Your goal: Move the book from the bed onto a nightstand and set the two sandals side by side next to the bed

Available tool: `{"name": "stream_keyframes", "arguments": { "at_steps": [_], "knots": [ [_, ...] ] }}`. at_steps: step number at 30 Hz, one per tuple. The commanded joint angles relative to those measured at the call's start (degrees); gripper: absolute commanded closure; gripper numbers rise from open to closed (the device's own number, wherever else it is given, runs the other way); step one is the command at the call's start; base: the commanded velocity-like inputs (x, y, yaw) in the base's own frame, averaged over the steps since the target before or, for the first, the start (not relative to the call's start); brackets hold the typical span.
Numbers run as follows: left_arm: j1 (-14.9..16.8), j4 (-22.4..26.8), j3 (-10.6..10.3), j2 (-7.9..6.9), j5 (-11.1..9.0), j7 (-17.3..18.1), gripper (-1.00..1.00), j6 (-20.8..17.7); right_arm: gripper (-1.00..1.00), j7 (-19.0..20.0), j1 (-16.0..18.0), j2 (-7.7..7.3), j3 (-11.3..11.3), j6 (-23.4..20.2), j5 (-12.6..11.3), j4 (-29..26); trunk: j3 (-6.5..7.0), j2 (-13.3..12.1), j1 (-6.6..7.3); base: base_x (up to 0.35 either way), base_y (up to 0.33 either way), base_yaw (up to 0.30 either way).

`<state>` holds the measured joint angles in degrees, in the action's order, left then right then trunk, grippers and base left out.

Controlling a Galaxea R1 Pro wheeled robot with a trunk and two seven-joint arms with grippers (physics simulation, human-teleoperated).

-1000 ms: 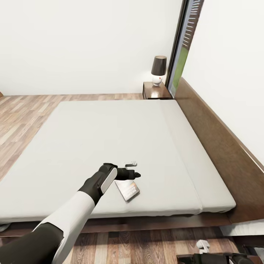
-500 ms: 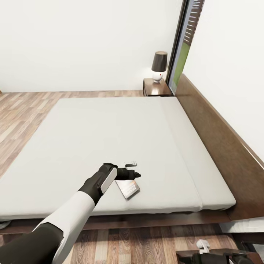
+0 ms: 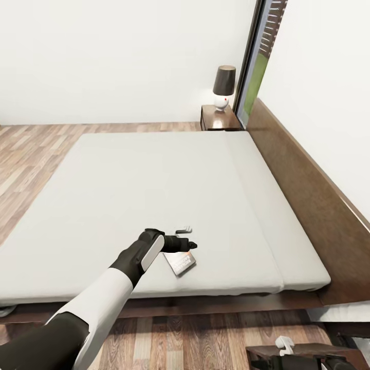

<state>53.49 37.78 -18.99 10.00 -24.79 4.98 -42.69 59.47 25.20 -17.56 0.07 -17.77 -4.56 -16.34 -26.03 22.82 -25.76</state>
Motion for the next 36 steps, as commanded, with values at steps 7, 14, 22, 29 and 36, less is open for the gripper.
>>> {"name": "stream_keyframes", "arguments": {
  "at_steps": [7,14,22,29,36],
  "knots": [
    [0.0,0.0,0.0,0.00,0.3,0.3,-1.00,-0.2,-1.00,0.1,0.0,-0.02,0.0,-0.6,-0.5,0.0,-0.73,0.1,-0.03,0.000,0.000,0.000],
    [0.0,0.0,0.0,0.00,0.3,0.3,-1.00,-0.2,-1.00,0.1,0.0,-0.02,0.0,-0.6,-0.5,0.0,-1.38,0.1,-0.03,0.000,0.000,0.000],
    [0.0,0.1,0.0,0.00,0.3,0.3,-1.00,-0.1,-1.00,0.1,0.0,-0.02,0.0,-0.6,-0.5,0.0,-2.11,0.1,-0.03,0.000,0.000,0.000],
    [0.0,0.1,0.0,0.00,0.3,0.3,-1.00,-0.1,-1.00,0.1,0.0,-0.01,0.0,-0.6,-0.5,0.0,-2.76,0.1,-0.03,0.000,0.000,0.000],
    [0.0,0.1,0.0,0.00,0.4,0.2,-1.00,-0.1,-1.00,0.1,0.0,-0.01,0.0,-0.6,-0.5,0.0,-3.20,0.1,-0.03,0.000,0.000,0.000]
  ]
}}
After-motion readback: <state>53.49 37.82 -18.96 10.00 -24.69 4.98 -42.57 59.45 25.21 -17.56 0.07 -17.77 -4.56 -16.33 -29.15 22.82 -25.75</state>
